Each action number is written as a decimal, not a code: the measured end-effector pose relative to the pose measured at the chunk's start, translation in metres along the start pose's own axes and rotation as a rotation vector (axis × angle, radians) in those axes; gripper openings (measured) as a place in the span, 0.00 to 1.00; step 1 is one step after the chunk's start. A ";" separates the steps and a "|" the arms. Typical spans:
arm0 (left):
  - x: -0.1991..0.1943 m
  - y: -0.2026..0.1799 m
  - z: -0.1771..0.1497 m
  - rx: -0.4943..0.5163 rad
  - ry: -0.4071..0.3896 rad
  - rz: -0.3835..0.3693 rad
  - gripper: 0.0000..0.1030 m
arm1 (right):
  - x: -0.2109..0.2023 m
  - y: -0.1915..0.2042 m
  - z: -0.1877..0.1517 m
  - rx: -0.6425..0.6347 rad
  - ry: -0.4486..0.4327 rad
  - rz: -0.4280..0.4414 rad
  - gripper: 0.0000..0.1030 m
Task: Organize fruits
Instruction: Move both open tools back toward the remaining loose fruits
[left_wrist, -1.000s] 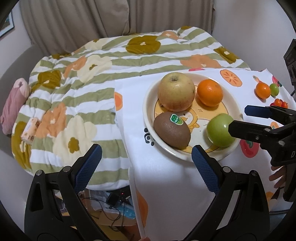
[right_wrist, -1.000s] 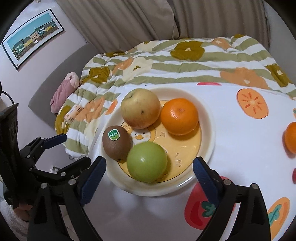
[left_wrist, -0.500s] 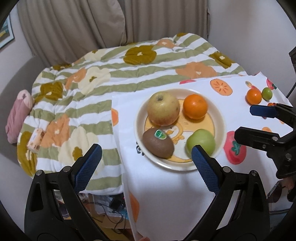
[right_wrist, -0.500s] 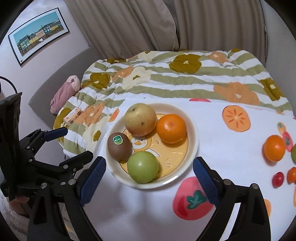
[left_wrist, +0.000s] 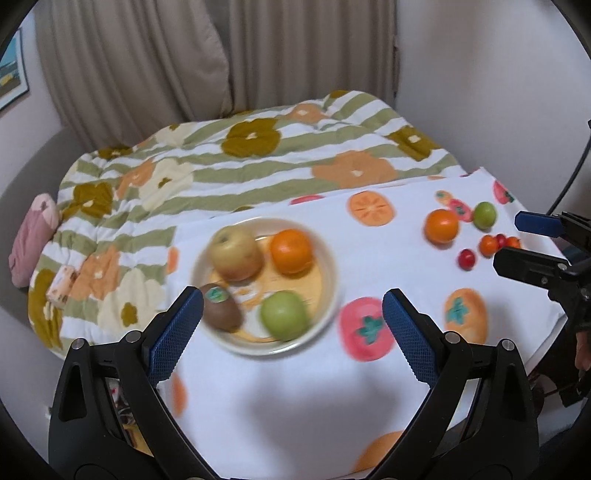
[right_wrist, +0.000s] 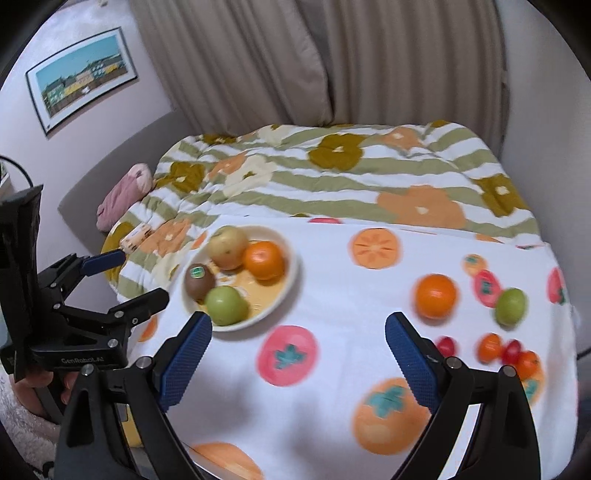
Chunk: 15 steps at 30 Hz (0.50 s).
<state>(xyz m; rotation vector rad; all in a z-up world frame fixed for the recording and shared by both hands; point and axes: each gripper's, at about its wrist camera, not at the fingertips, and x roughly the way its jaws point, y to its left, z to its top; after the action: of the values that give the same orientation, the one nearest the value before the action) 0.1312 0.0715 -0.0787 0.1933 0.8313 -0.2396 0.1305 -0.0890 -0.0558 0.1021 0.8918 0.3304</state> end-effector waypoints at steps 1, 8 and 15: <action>-0.001 -0.008 0.001 0.004 -0.004 -0.004 1.00 | -0.005 -0.010 -0.002 0.011 -0.003 -0.013 0.91; 0.007 -0.074 0.007 0.040 -0.006 -0.051 0.99 | -0.035 -0.082 -0.021 0.054 -0.031 -0.133 0.91; 0.033 -0.138 0.007 0.084 0.026 -0.100 0.99 | -0.044 -0.141 -0.037 0.073 -0.012 -0.188 0.91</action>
<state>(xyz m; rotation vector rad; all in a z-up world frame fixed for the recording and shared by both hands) 0.1181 -0.0664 -0.1093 0.2346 0.8580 -0.3667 0.1099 -0.2379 -0.0776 0.0870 0.8942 0.1221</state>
